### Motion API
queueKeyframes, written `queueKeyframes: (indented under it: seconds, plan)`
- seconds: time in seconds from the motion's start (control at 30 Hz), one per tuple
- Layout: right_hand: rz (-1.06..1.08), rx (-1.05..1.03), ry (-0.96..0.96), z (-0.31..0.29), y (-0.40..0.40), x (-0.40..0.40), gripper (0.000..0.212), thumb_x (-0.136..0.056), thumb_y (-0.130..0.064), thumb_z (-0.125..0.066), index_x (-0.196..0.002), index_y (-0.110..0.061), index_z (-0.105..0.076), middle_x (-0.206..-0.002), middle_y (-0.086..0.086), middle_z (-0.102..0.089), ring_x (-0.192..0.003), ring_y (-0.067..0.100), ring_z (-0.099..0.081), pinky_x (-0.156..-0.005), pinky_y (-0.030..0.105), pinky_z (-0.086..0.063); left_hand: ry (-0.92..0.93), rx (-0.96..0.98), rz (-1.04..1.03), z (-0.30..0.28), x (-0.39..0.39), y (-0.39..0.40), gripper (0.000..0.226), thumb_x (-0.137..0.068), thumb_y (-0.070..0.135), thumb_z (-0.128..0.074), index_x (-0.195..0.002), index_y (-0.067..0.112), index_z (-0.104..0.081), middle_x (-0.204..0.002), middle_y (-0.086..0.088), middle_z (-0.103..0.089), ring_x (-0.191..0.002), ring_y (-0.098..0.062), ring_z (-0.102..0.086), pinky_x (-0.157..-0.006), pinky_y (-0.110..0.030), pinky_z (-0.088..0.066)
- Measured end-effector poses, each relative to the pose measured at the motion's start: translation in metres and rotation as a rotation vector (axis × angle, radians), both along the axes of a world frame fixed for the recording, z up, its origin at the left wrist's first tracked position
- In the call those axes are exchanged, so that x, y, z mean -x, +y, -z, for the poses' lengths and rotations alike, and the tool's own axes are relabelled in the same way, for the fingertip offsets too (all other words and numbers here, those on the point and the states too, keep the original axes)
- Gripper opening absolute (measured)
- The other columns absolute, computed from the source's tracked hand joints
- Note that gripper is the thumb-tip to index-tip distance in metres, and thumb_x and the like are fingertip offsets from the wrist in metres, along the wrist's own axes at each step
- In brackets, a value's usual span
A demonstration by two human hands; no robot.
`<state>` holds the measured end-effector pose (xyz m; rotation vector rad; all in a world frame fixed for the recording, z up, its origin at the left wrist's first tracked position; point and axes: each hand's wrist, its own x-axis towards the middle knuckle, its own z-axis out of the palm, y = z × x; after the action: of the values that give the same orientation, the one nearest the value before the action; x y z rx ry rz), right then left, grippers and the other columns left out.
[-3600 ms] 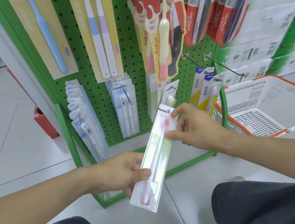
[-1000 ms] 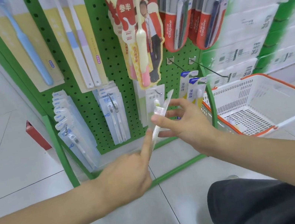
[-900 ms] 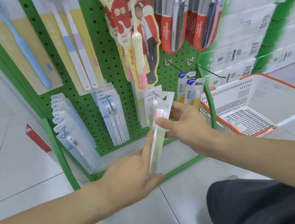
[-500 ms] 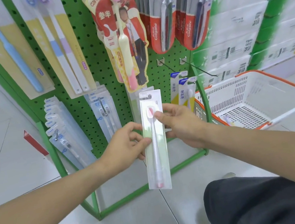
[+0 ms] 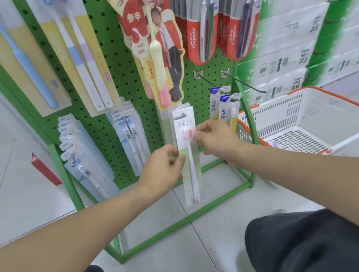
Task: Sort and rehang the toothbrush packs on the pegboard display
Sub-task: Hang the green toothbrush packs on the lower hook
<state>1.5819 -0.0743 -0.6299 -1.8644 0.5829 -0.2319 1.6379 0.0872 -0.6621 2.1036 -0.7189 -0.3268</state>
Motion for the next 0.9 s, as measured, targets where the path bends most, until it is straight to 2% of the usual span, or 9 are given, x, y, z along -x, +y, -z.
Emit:
queueKeyframes:
  seconds: [0.03, 0.1, 0.17, 0.33, 0.43, 0.53, 0.63, 0.73, 0.9]
  plan:
    - [0.001, 0.015, -0.005, -0.002, -0.002, -0.001, 0.024, -0.098, -0.021, -0.064, -0.120, -0.014, -0.057, -0.115, 0.003, -0.066, -0.100, 0.021, -0.065, -0.088, 0.042, -0.057, -0.003, -0.008, 0.012, 0.000, -0.003, 0.000, 0.013, -0.101, 0.027, -0.059, -0.096, 0.016, -0.059, -0.073, -0.001, -0.074, -0.065, -0.015, -0.074, -0.075, -0.046, -0.061]
    - [-0.033, 0.039, -0.044, -0.008, -0.002, 0.000, 0.053, -0.094, -0.020, -0.069, -0.141, -0.016, -0.044, -0.126, 0.000, -0.059, -0.111, 0.018, -0.061, -0.087, 0.030, -0.050, -0.009, -0.023, 0.050, 0.000, -0.009, 0.000, 0.015, -0.101, 0.027, -0.059, -0.089, 0.019, -0.059, -0.072, 0.000, -0.073, -0.066, -0.013, -0.074, -0.075, -0.042, -0.061]
    - [-0.075, 0.120, -0.092, -0.009, 0.001, -0.002, 0.074, -0.088, -0.028, -0.078, -0.148, -0.018, -0.036, -0.129, -0.004, -0.058, -0.116, 0.014, -0.060, -0.091, 0.028, -0.049, -0.030, -0.052, 0.079, -0.002, -0.015, 0.001, 0.018, -0.102, 0.026, -0.059, -0.084, 0.022, -0.058, -0.073, 0.001, -0.073, -0.067, -0.011, -0.074, -0.073, -0.040, -0.060]
    - [0.001, 0.255, -0.164, 0.001, 0.014, -0.021, 0.108, -0.069, -0.044, -0.092, -0.153, -0.017, -0.030, -0.139, -0.004, -0.057, -0.125, 0.014, -0.056, -0.104, 0.031, -0.046, -0.044, -0.086, 0.077, -0.002, -0.032, 0.002, 0.012, -0.100, 0.025, -0.062, -0.094, 0.016, -0.067, -0.080, -0.003, -0.076, -0.072, -0.011, -0.074, -0.077, -0.045, -0.061]
    - [0.063, 0.272, -0.210, 0.000, 0.017, -0.032, 0.104, -0.071, -0.038, -0.091, -0.153, -0.016, -0.030, -0.124, -0.011, -0.058, -0.118, 0.011, -0.056, -0.089, 0.016, -0.041, -0.039, -0.081, 0.076, -0.004, -0.039, 0.005, 0.010, -0.098, 0.024, -0.065, -0.094, 0.015, -0.068, -0.086, -0.004, -0.075, -0.080, -0.018, -0.073, -0.082, -0.044, -0.060]
    - [0.111, 0.278, -0.255, 0.001, 0.018, -0.041, 0.094, -0.072, -0.038, -0.091, -0.146, -0.015, -0.038, -0.114, -0.013, -0.056, -0.107, 0.008, -0.057, -0.071, 0.007, -0.039, -0.082, -0.078, 0.066, -0.004, -0.045, 0.010, 0.018, -0.097, 0.018, -0.064, -0.114, 0.013, -0.067, -0.101, -0.001, -0.071, -0.092, -0.020, -0.069, -0.089, -0.036, -0.057]
    - [0.141, 0.293, -0.286, 0.004, 0.022, -0.048, 0.092, -0.071, -0.040, -0.091, -0.142, -0.015, -0.039, -0.111, -0.020, -0.051, -0.100, 0.000, -0.052, -0.072, 0.003, -0.035, -0.132, -0.047, 0.051, -0.005, -0.052, 0.015, 0.031, -0.098, 0.011, -0.057, -0.128, 0.010, -0.062, -0.112, -0.004, -0.070, -0.096, -0.021, -0.068, -0.088, -0.030, -0.054]
    - [0.164, 0.337, -0.309, 0.009, 0.020, -0.052, 0.080, -0.073, -0.034, -0.091, -0.134, -0.012, -0.044, -0.099, -0.027, -0.047, -0.087, -0.017, -0.051, -0.069, -0.004, -0.033, -0.173, -0.037, 0.024, -0.006, -0.059, 0.017, 0.036, -0.098, 0.006, -0.052, -0.134, 0.010, -0.058, -0.121, -0.005, -0.068, -0.102, -0.018, -0.064, -0.088, -0.023, -0.048]
    - [0.211, 0.344, -0.349, 0.009, 0.017, -0.058, 0.076, -0.069, -0.041, -0.092, -0.126, -0.018, -0.049, -0.114, -0.012, -0.057, -0.107, 0.007, -0.054, -0.077, -0.002, -0.036, -0.182, 0.039, -0.073, -0.008, -0.064, 0.009, 0.043, -0.096, 0.002, -0.048, -0.138, 0.008, -0.054, -0.127, -0.010, -0.065, -0.113, -0.024, -0.063, -0.097, -0.032, -0.051]
